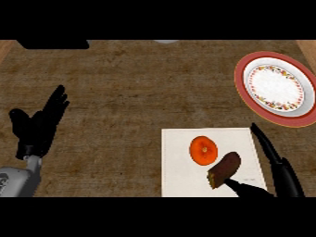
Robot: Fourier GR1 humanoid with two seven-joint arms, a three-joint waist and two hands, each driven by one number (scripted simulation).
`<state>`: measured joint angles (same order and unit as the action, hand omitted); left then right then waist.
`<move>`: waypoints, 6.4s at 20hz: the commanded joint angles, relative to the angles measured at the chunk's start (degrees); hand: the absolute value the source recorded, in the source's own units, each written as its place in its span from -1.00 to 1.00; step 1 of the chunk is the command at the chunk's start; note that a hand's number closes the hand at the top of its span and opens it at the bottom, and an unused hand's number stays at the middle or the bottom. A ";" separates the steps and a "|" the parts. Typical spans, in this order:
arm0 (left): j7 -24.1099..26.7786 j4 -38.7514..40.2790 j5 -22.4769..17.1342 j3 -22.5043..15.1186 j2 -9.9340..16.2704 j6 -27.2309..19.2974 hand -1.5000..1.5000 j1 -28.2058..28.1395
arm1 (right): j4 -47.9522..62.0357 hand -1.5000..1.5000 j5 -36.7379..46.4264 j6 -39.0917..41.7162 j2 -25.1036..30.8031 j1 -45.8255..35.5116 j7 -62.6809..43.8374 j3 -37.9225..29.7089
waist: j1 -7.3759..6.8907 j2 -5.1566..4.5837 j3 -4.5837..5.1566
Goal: Pick the squash from the placemat and place it in the plate
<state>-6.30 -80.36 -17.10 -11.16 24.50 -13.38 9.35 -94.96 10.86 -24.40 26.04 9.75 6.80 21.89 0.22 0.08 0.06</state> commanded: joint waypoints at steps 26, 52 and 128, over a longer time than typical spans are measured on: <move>-1.44 -0.48 7.82 5.93 -6.60 4.49 0.00 -1.61 | 6.26 -1.00 21.83 27.56 -11.19 -20.95 -41.02 3.95 | -0.54 -0.09 -0.06; -4.16 -0.15 13.07 13.39 -9.91 10.76 0.00 2.24 | 14.15 1.00 32.34 32.85 -17.63 -18.34 -26.74 -0.51 | -0.18 -0.04 -0.07; -1.59 0.55 14.40 16.50 -12.07 14.24 0.00 -1.85 | 53.88 -1.00 -2.21 30.89 1.47 -48.83 6.38 -54.29 | 0.25 0.11 -0.04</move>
<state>-9.48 -80.84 -2.41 4.99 12.57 -0.01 8.91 -38.98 12.95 -0.61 25.98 -41.67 15.80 -31.23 0.46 0.23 0.02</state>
